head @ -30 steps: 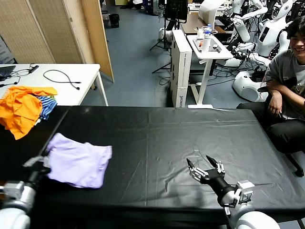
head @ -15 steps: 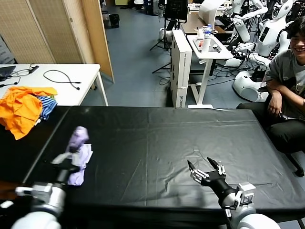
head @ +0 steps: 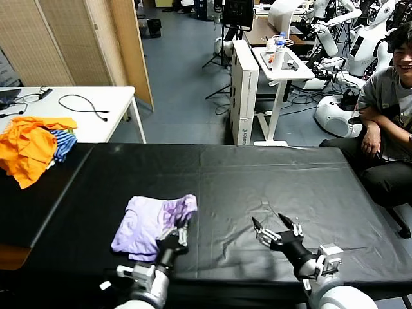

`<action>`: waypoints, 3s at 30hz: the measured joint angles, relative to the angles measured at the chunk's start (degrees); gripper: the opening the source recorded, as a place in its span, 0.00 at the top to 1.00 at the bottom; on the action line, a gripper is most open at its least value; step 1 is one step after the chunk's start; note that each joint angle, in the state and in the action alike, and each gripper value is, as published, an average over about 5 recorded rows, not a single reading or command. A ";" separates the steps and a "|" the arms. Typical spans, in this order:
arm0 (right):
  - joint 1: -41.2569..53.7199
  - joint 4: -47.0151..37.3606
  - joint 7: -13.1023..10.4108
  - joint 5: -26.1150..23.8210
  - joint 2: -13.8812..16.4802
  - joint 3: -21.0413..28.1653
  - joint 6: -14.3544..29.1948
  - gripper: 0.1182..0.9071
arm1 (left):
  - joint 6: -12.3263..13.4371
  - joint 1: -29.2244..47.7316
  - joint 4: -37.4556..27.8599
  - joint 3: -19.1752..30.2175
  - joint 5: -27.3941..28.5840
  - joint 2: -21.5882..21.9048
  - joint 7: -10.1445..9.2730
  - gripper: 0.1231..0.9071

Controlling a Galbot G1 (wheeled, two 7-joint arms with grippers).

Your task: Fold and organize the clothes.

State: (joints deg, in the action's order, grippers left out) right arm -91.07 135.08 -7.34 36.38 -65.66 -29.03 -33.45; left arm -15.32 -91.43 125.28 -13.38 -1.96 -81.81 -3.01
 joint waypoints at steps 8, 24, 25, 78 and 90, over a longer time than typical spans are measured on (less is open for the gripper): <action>2.78 -1.33 -1.74 10.19 1.67 3.48 -4.80 0.00 | 2.87 -0.41 0.85 0.35 0.86 2.24 2.81 0.12; 12.65 -11.12 -3.17 14.83 -2.55 14.61 -6.47 0.01 | 3.53 -0.51 5.26 -9.26 -1.78 3.98 1.82 0.00; 13.28 -11.93 -3.14 14.46 -3.07 15.25 -6.44 0.01 | 3.56 -0.74 5.49 -9.60 -1.64 3.77 1.82 0.00; 3.86 -2.84 1.47 -0.17 3.74 1.87 -4.21 0.00 | 6.63 -6.90 5.41 -15.43 -9.09 3.57 -3.14 0.00; -9.78 -1.30 5.00 -15.43 -0.28 0.28 19.43 0.00 | 6.38 -9.85 4.24 -15.59 -9.60 5.04 -3.52 0.00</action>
State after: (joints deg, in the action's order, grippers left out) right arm -100.84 133.78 -2.35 20.95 -65.94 -28.76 -14.01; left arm -8.94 -101.28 129.52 -28.97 -11.56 -76.78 -6.53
